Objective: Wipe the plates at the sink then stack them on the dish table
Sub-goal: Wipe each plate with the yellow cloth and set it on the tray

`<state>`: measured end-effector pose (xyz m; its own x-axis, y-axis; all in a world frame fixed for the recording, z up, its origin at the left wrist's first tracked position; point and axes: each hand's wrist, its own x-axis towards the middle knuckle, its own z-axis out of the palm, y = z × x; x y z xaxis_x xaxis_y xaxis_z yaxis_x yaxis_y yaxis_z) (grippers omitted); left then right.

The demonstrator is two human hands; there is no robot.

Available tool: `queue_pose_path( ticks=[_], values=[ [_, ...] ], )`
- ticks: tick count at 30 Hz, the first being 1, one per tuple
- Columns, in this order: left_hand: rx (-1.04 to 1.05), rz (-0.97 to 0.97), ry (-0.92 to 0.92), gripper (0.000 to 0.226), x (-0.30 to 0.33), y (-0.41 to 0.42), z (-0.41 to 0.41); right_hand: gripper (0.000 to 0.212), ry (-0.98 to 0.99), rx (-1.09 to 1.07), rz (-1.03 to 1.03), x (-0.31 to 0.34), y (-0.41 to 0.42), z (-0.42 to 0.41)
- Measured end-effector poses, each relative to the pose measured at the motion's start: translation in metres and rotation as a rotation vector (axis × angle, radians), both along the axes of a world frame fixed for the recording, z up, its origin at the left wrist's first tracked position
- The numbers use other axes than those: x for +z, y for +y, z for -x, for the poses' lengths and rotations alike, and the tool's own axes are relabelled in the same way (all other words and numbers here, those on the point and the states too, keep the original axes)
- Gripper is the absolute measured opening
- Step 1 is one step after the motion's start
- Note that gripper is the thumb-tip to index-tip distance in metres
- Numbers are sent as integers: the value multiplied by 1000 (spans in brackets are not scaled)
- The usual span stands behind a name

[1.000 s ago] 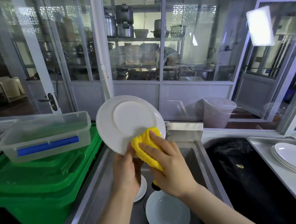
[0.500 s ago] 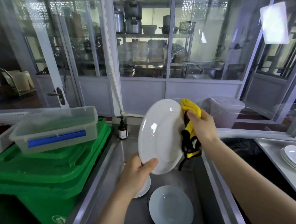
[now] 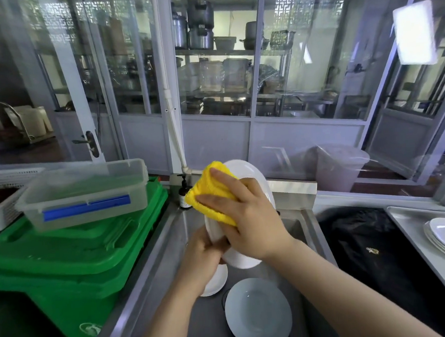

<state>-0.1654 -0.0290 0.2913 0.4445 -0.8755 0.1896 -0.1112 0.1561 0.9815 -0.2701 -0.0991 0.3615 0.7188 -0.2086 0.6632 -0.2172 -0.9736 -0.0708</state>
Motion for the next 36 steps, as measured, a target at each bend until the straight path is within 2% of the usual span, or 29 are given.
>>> queue_pose_path(
  ticks=[3,7,9,12,14,16,19,21,24,26,28,30,33,35,36],
  values=[
    [-82,-18,73,27,-2,3,-1,50,-21,-21,-19,6,-17,0],
    [-38,-24,212,60,-5,7,-4,50,-131,-171,-100,7,-51,5],
    [-22,23,253,54,-6,6,-9,51,-147,-228,-110,-2,-60,13],
    [7,126,347,29,-3,3,-18,50,-127,-241,-21,-24,-53,27],
    [33,166,391,26,0,-1,-23,53,-116,-216,-6,-40,-37,32],
    [36,170,402,27,3,-4,-23,53,-113,-145,-22,-47,-18,31],
    [-84,137,357,27,4,-7,-13,47,-118,-65,-29,-29,-9,22],
    [-81,71,315,35,3,-6,-7,43,-156,-112,-42,-10,-19,19],
    [-28,53,282,64,6,-3,-2,41,-231,-267,-110,3,-38,26],
    [-3,77,324,55,9,-2,-2,48,-237,-352,-155,-2,-47,32],
    [-33,125,386,30,9,-2,-5,49,-291,-396,-299,-12,-53,39],
    [-76,208,483,29,10,0,-9,41,-463,-368,-611,-21,-56,46],
    [-138,326,621,44,12,3,-19,33,-740,-195,-1196,-26,-55,56],
    [-184,352,648,67,14,4,-21,28,-772,-50,-1435,-29,-54,58],
    [-202,338,658,79,16,5,-20,35,-736,21,-1486,-29,-53,58]
  ],
)
